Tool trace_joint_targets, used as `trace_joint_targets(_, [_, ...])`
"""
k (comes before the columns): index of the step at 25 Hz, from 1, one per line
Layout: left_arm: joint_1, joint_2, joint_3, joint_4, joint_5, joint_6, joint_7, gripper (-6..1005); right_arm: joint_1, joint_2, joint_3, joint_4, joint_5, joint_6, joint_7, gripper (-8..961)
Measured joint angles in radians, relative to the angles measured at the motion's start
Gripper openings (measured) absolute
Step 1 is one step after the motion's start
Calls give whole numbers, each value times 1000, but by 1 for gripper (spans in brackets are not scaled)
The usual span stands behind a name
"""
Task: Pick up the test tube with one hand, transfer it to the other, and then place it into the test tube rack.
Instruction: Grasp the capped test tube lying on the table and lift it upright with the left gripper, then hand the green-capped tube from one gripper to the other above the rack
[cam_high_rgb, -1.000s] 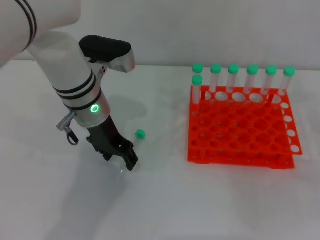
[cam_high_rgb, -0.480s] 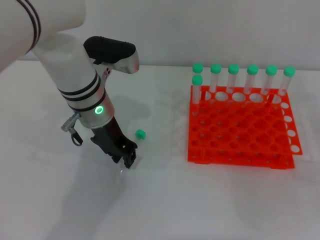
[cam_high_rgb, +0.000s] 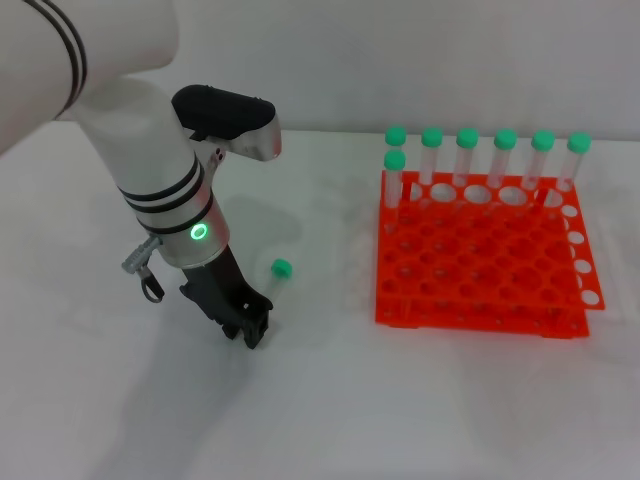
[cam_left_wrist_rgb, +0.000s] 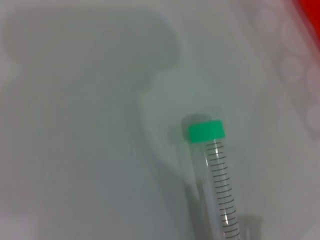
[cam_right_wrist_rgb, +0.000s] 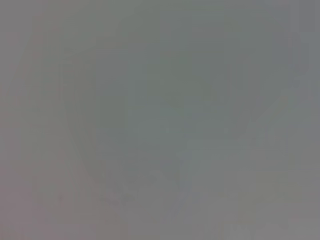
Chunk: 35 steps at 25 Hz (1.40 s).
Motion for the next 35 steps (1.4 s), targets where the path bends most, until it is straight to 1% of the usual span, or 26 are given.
trace_joint_targets(11, [1,2,0,-1,5,-26,8,202,-7,0,3,0,1,2,1,856])
trace_joint_targets(16, [0,3,0,-4,-25,-90,16,191,-8,0,2,0,1,2,1,856])
trace_joint_targets(19, [3,3,-1,-4,-71,-149,50,192,-9,0,2,0,1,2,1,856])
trace_joint_targets(21, [12,4,-1,-5,-125,-194,96,192,-8,-1,2,0,1,1,1,855])
trace_joint_targets(23, [32,4,-2,-6,-229,-259,166,193,-7,-1,2,0,1,1,1,855])
trace_joint_targets(25, [63,3,-2,-7,-369,-344,254,194,-7,0,2,0,1,0,1,855])
trace_joint_targets(27, [89,2,-2,-7,-480,-416,323,194,-6,1,2,0,1,0,1,855])
trace_joint_targets(29, [131,0,-1,-6,-648,-518,424,195,-4,1,2,0,1,0,3,855])
trace_joint_targets(30, [155,0,-2,-2,-754,-564,489,195,-2,1,2,0,1,-1,4,855])
trace_joint_targets(31, [174,0,-2,-1,-828,-589,533,196,-1,1,2,0,1,-1,6,855])
trace_joint_targets(33, [224,0,-2,3,-1042,-628,677,196,0,0,2,0,1,-1,6,855])
trace_joint_targets(35, [274,-2,-2,14,-1241,-626,826,197,1,0,3,0,1,-1,7,855])
